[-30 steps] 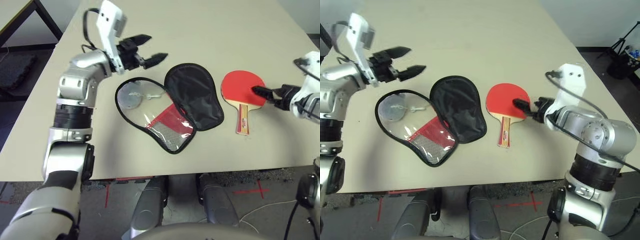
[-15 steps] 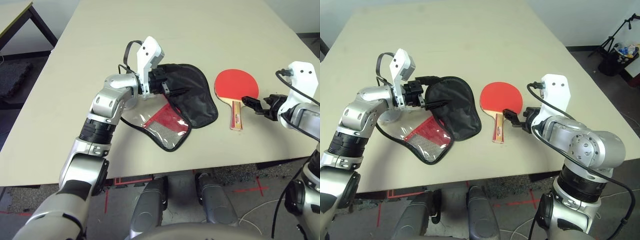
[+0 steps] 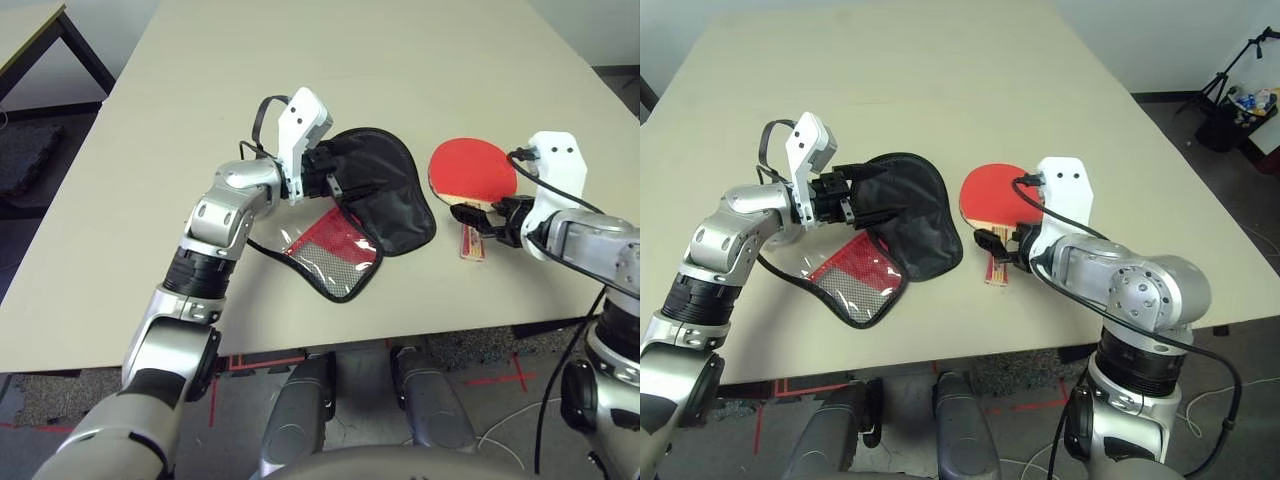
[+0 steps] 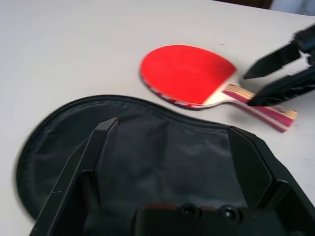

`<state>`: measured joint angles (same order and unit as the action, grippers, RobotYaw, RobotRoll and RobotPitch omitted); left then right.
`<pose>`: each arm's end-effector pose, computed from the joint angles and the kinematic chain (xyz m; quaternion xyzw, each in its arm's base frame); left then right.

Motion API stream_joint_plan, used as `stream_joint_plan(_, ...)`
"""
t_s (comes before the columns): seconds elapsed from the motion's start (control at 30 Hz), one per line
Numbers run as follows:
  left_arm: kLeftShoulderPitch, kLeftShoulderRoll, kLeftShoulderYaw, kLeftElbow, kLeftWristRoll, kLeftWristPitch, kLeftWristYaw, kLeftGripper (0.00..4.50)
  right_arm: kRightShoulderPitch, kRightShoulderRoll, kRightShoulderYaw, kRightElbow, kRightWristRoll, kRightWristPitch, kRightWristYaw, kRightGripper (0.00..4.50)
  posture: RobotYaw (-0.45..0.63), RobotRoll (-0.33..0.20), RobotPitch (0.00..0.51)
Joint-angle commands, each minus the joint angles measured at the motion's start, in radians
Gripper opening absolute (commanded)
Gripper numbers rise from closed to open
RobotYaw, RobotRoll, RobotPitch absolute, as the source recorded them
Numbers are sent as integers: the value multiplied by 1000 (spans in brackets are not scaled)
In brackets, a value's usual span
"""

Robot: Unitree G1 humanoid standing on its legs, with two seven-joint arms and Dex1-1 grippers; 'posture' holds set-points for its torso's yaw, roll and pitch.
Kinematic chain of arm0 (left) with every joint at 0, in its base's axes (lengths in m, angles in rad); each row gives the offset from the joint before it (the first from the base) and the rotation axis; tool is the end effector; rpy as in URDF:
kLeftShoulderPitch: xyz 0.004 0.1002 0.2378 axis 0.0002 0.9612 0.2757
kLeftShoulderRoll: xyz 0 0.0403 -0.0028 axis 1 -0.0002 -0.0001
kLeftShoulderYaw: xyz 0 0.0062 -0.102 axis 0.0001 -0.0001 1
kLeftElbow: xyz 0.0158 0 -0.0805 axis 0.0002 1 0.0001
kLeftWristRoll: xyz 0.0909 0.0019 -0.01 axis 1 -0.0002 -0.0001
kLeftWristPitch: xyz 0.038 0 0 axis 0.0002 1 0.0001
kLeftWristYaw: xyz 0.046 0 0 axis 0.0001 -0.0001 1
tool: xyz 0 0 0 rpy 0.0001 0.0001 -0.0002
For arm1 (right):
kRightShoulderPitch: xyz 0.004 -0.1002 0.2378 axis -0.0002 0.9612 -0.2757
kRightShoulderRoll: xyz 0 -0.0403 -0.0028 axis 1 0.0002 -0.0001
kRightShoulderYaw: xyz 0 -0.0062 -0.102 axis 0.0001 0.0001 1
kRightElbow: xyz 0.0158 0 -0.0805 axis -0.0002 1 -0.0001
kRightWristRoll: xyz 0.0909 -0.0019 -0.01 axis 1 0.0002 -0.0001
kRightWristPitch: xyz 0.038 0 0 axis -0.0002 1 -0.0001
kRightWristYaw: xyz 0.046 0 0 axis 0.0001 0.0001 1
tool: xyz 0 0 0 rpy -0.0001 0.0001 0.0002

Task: Store the ping-pong paddle in its case and zip it.

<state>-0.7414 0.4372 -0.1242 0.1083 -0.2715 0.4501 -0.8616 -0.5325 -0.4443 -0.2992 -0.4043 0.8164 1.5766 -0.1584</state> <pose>0.3017 0.1687 0.1968 0.1395 -0.0113 -0.4856 0.8629 0.2263 -0.2037 0.1886 0.0168 0.2825 0.1155 0.9521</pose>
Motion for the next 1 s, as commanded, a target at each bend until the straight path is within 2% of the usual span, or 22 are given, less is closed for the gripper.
stream_joint_plan(0.03, 16, 13, 13, -30, -1, 20, 8, 4500, 21, 15, 22, 17, 56, 38, -82, 4480, -24, 0, 211)
stream_joint_plan(0.17, 19, 18, 18, -36, -3, 28, 15, 4500, 18, 10, 29, 37, 80, 38, -155, 4480, -23, 0, 210)
stream_joint_plan(0.27, 16, 18, 21, -35, -3, 30, 18, 4500, 23, 2, 37, 56, 95, 38, -197, 3975, -21, 0, 209)
stream_joint_plan(0.47, 11, 15, 30, -36, -6, 35, 30, 4500, 35, -10, 66, 89, 144, 38, -252, 1977, -18, 0, 210)
stream_joint_plan(0.6, 12, 17, 33, -35, -4, 34, 34, 4500, 31, -25, 91, 103, 178, 38, -270, 1211, -9, 0, 211)
stream_joint_plan(0.77, 15, 18, 39, -43, -8, 41, 41, 4500, 5, -38, 87, 122, 160, 38, -289, 1164, -5, 0, 209)
stream_joint_plan(1.0, 17, 19, 42, -46, -8, 41, 48, 4500, -92, -6, 29, 140, 7, 38, -287, 1144, -2, 0, 206)
